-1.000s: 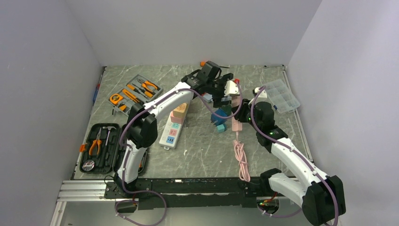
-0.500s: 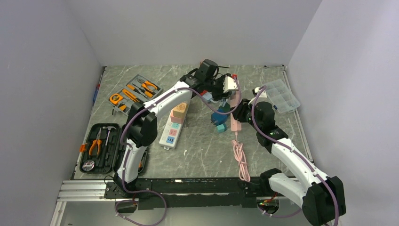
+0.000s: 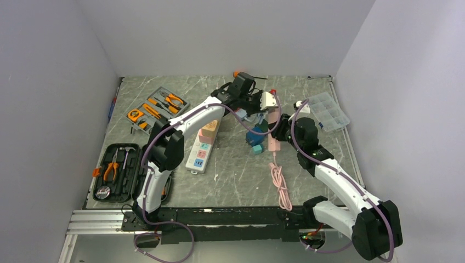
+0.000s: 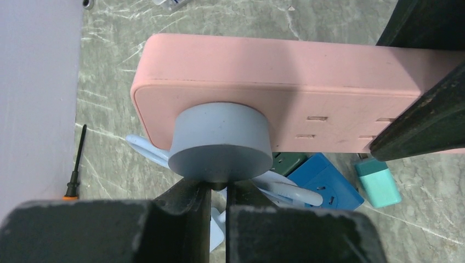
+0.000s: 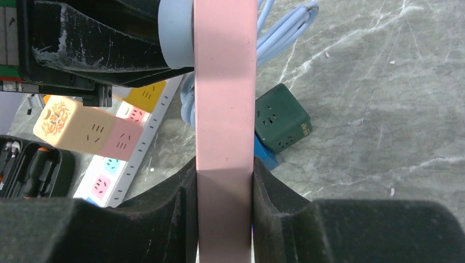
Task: Pull the plug off the socket
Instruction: Remove the plug from the socket.
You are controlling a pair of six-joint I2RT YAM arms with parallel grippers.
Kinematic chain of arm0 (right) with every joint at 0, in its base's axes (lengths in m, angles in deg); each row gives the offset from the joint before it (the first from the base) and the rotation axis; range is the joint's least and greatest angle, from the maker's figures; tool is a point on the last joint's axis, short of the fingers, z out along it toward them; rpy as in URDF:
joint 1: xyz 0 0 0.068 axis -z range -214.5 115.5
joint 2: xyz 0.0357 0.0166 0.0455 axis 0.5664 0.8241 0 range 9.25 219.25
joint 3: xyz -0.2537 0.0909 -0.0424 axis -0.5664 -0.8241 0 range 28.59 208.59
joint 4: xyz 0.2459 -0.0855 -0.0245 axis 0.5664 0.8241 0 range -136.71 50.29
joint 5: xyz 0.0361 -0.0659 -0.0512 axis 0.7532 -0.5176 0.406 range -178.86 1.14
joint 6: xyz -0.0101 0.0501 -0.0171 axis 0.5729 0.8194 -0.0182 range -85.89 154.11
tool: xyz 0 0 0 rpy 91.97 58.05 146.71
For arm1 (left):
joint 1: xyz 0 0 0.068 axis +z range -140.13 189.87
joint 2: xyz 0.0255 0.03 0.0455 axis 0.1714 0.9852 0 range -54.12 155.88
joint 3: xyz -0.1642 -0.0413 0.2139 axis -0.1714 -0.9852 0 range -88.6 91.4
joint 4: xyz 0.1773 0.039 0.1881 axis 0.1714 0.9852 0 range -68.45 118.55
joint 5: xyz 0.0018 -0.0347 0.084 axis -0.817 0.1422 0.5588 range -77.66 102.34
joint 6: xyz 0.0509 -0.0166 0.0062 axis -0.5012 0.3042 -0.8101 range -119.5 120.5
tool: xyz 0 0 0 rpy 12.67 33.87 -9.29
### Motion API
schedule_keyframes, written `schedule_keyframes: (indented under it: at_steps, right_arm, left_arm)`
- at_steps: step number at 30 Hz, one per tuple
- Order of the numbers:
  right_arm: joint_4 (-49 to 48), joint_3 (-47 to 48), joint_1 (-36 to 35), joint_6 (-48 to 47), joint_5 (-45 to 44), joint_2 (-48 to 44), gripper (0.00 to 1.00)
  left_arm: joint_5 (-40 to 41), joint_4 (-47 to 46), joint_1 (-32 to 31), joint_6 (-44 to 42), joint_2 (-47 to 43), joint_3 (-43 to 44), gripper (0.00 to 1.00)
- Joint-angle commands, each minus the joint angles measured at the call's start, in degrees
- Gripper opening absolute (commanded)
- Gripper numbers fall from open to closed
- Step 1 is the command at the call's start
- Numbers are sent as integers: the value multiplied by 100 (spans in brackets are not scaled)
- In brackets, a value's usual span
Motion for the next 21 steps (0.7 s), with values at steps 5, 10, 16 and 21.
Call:
schedule_keyframes:
  at_steps: [5, 10, 16, 21]
  right_arm:
    - [-659, 173, 83, -12, -260, 155, 0]
    - [-968, 266, 341, 172, 346, 486, 24]
    - [-1274, 343, 374, 309, 786, 774, 34]
    - [-1410, 354, 377, 336, 937, 811, 43]
  left_arm:
    - [-259, -73, 219, 179, -499, 171, 0]
    - [-389, 72, 225, 96, -555, 177, 0]
    - [-468, 182, 223, 87, -607, 193, 0]
    - [-511, 242, 223, 90, -588, 227, 0]
